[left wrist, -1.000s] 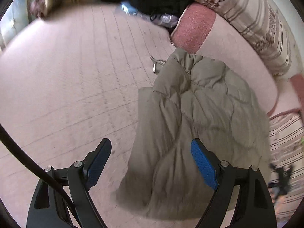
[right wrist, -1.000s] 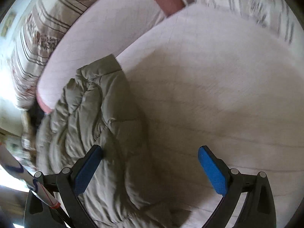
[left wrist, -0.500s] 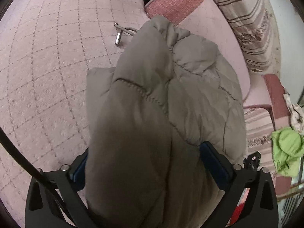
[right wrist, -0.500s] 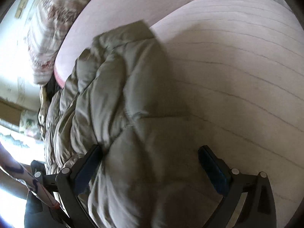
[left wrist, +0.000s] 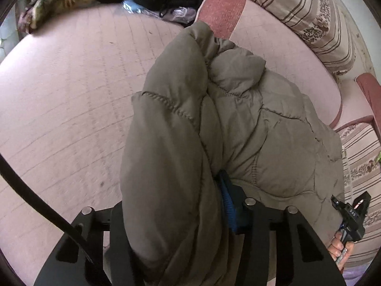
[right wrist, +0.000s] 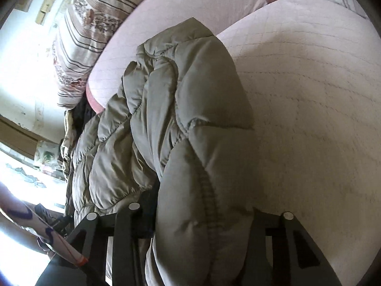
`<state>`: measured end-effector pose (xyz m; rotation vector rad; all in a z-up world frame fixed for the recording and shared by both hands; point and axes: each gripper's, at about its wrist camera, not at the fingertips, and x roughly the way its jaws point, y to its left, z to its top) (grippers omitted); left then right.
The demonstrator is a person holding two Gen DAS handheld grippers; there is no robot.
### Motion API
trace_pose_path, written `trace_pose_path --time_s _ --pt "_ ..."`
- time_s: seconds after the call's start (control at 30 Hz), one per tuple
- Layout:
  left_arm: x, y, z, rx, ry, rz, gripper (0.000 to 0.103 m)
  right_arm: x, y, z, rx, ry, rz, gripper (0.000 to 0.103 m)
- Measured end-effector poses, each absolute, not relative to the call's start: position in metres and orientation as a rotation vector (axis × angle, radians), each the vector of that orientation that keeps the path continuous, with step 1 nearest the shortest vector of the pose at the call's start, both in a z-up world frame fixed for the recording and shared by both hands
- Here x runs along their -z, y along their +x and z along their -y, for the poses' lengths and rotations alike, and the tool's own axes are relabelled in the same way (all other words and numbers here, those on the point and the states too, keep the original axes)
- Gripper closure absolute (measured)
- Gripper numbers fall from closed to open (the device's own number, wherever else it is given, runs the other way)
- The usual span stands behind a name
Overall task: Fold large clothes
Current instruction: 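Hold the folded jacket bundle with both grippers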
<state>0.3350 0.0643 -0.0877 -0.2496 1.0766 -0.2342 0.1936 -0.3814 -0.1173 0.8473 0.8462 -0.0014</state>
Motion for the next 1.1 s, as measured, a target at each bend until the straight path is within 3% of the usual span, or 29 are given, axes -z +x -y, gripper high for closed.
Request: trace_pose_path --time_s 0.23,0.57,0.9,1.1 --pt "0.087 0.293 -0.068 0.16 -0.133 -0.99 0.058 0.114 0.169 0.367 0.0 0.834 -0.811 0.06" --pt "0.086 0.292 -0.054 0.084 0.06 -0.935 0.059 0.101 0.174 0.348 0.078 0.745 -0.823 0.061" --pt "0.079 0.282 -0.059 0.05 0.101 -0.894 0.071 0.088 0.172 0.333 0.082 0.703 -0.839 0.063" --pt "0.08 0.276 -0.049 0.015 0.183 -0.859 0.072 0.082 0.173 0.322 0.105 0.642 -0.839 0.063"
